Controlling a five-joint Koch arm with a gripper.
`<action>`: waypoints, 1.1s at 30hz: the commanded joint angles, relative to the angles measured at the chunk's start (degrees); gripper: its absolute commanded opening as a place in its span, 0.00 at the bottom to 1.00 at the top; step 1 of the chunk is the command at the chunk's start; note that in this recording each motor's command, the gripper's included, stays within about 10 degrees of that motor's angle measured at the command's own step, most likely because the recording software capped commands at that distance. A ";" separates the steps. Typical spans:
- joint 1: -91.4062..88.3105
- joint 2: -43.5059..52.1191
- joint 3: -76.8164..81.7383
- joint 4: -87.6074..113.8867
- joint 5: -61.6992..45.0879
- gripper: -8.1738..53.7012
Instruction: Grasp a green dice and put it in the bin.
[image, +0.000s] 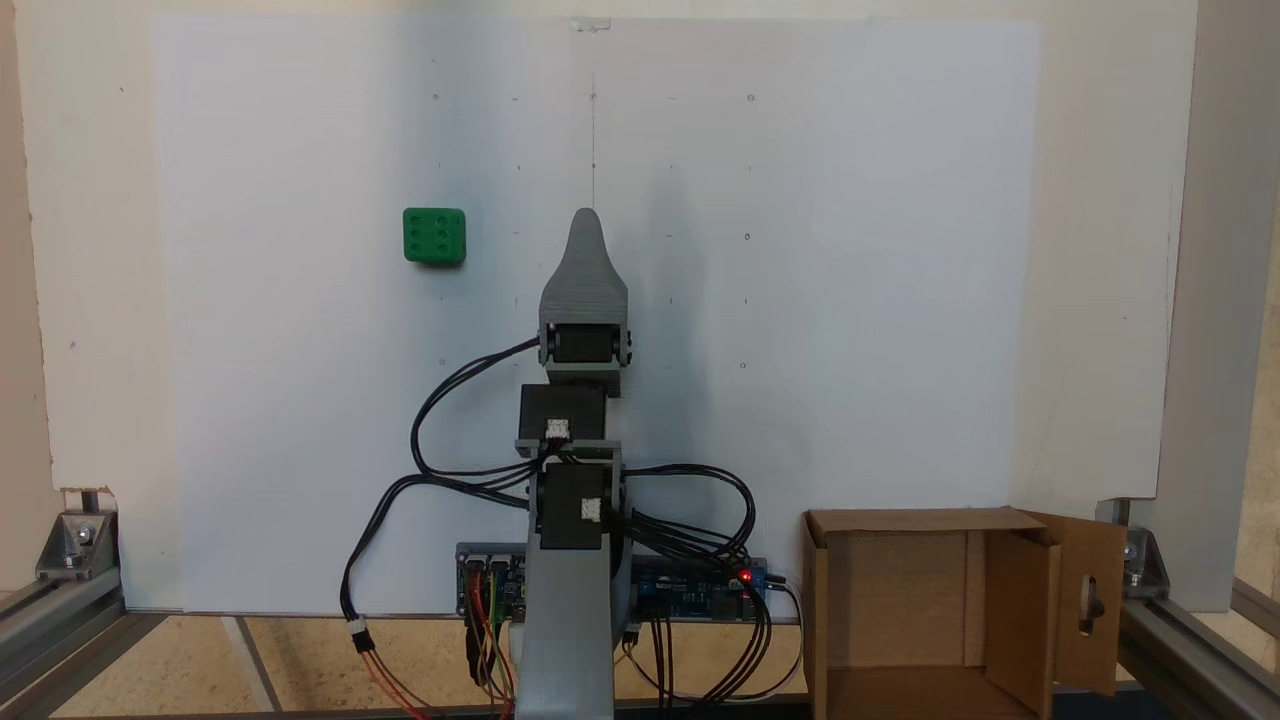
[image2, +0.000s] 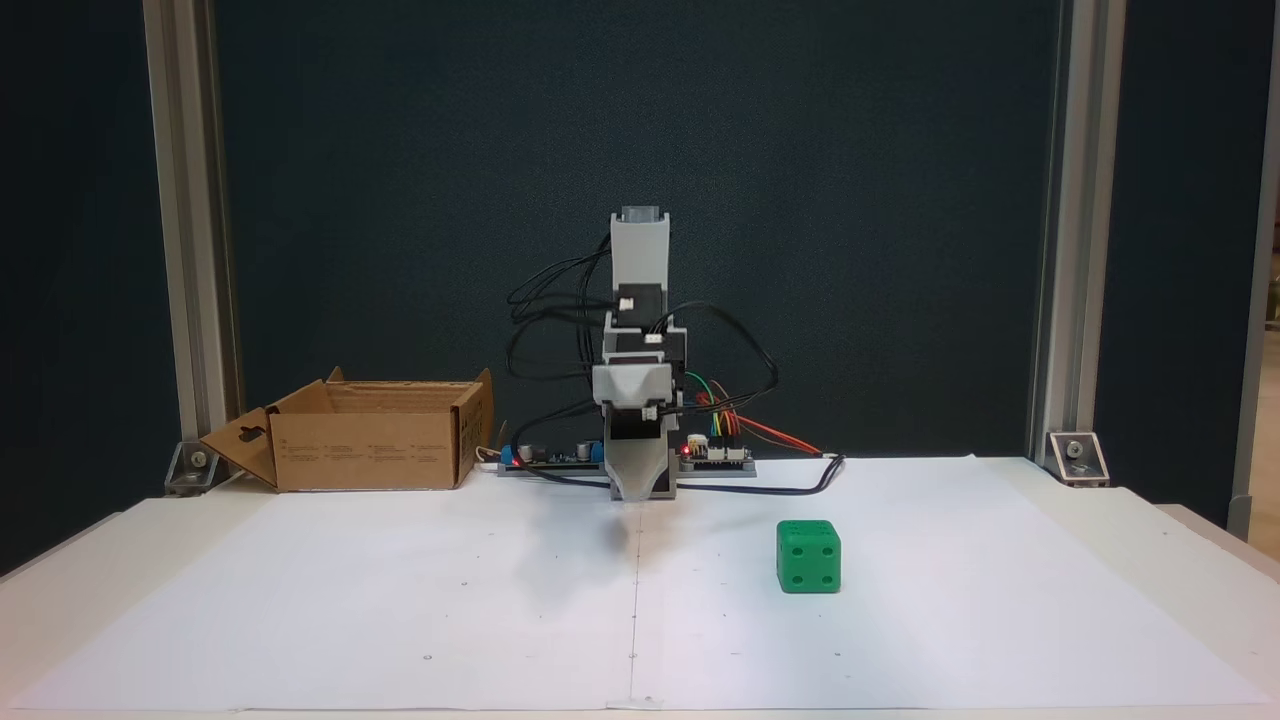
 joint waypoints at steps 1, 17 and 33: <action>0.00 5.71 -8.17 9.03 -2.02 0.83; -4.92 -15.82 -48.16 68.71 9.40 0.83; -22.68 -22.59 -70.93 103.27 29.79 0.83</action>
